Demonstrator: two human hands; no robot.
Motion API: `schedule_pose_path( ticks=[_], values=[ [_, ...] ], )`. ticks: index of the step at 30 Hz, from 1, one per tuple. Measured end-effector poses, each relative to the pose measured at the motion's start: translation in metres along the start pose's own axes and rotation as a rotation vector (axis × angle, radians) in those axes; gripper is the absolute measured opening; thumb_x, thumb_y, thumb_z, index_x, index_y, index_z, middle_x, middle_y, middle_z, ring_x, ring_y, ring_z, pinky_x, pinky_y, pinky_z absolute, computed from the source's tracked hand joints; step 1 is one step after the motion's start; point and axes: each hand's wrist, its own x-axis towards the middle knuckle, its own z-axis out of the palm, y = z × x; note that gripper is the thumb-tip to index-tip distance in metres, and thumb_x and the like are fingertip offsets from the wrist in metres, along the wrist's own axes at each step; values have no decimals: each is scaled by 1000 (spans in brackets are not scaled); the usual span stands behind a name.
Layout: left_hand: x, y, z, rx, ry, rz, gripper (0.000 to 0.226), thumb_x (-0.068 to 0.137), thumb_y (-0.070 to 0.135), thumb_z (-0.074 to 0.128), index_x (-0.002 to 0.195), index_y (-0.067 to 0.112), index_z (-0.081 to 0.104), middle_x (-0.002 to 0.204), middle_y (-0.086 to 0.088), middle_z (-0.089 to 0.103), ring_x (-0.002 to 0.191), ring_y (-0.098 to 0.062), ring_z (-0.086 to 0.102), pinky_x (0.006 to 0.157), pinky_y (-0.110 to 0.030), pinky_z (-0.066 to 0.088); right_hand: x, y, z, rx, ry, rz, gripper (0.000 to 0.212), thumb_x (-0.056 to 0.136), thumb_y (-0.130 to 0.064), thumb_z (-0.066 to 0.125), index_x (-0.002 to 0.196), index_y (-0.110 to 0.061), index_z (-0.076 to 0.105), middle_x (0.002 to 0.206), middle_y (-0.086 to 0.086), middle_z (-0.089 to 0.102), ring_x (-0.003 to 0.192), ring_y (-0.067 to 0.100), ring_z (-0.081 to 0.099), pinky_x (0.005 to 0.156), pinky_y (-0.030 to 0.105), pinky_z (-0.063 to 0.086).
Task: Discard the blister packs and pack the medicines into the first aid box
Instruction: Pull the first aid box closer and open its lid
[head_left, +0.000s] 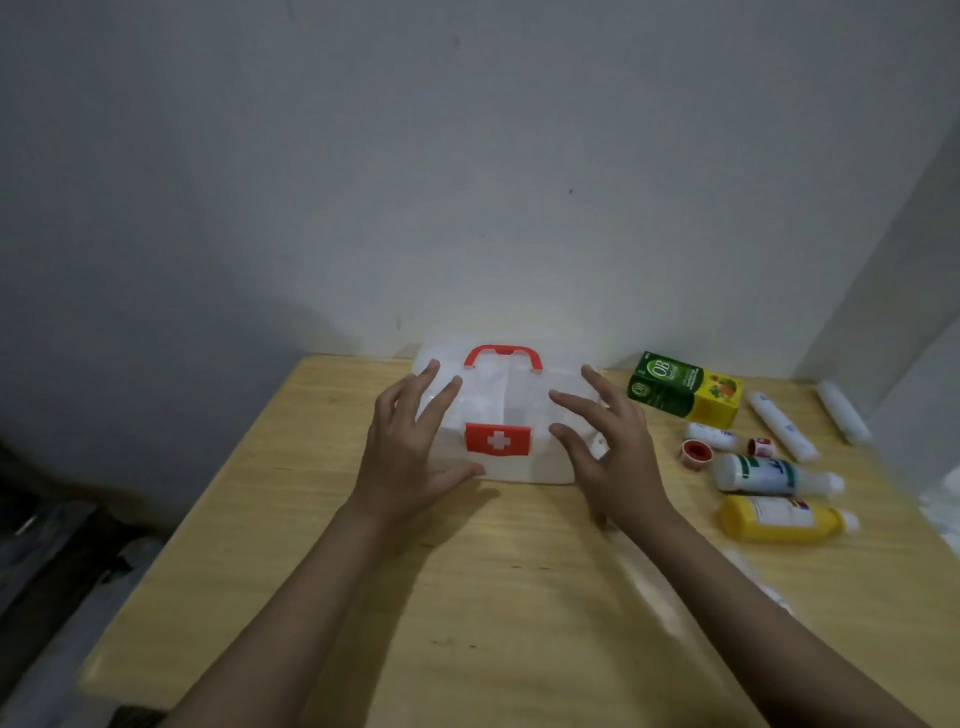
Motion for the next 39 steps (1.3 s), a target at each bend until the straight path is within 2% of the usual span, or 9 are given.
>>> schedule_pose_path(
  ticks=[4,9,15,18,23,28,31,36,39],
  values=[
    [-9,-2,3,100,63,70,82,67,50,76,136,15,48,141,-13,48,122,-30,38,92,-47,46,-11,2,0,-14,33,-69,37,84,-26,67,118,-38,59,145,-1,43,131,24,39,98,31,31],
    [-24,6,-11,127,67,98,78,74,61,59,136,15,49,139,-11,50,120,-30,41,84,-44,51,-25,-6,-6,-26,21,-67,34,85,-26,66,118,-31,63,142,5,47,129,24,42,101,35,35],
    [-40,22,-40,-29,40,23,77,71,65,59,133,21,53,137,-4,51,121,-27,41,86,-42,49,-42,-27,-15,-31,16,-49,31,84,-22,67,115,-25,65,139,9,50,128,23,45,99,28,32],
    [-45,29,-50,-159,29,-57,74,68,68,57,129,25,57,139,-2,48,126,-24,36,94,-37,41,-53,-36,-15,40,53,-38,24,84,-17,67,107,-24,68,139,10,51,130,23,45,102,33,36],
    [-39,39,-53,-364,67,-281,41,79,48,67,112,24,65,143,-9,41,137,-23,32,97,-31,31,-63,-46,-11,54,-2,-8,14,81,-15,69,89,-26,68,149,8,39,140,21,31,109,40,28],
    [-36,42,-44,-364,140,-338,35,78,48,67,104,24,65,136,-9,46,132,-25,37,92,-28,32,-71,-46,-1,13,-49,-54,33,84,-26,67,108,-47,61,156,1,20,143,22,14,109,37,19],
    [-35,44,-41,-368,174,-366,47,74,51,70,113,25,61,137,-6,44,132,-25,36,90,-27,33,-70,-48,2,-21,-42,-70,34,86,-27,65,114,-45,61,156,2,17,141,25,12,106,35,18],
    [-38,39,-38,-438,73,-552,113,56,56,82,146,27,20,156,-6,16,141,-25,24,100,-34,37,-67,-51,6,-92,-73,-92,45,89,-25,59,128,-47,49,155,1,18,136,28,15,106,37,21],
    [-41,31,-33,-448,55,-573,122,53,53,85,148,26,14,154,-5,22,138,-25,29,97,-33,38,-62,-51,9,-75,-68,-59,49,90,-25,58,131,-48,44,154,5,20,140,29,14,110,46,25]
  ],
)
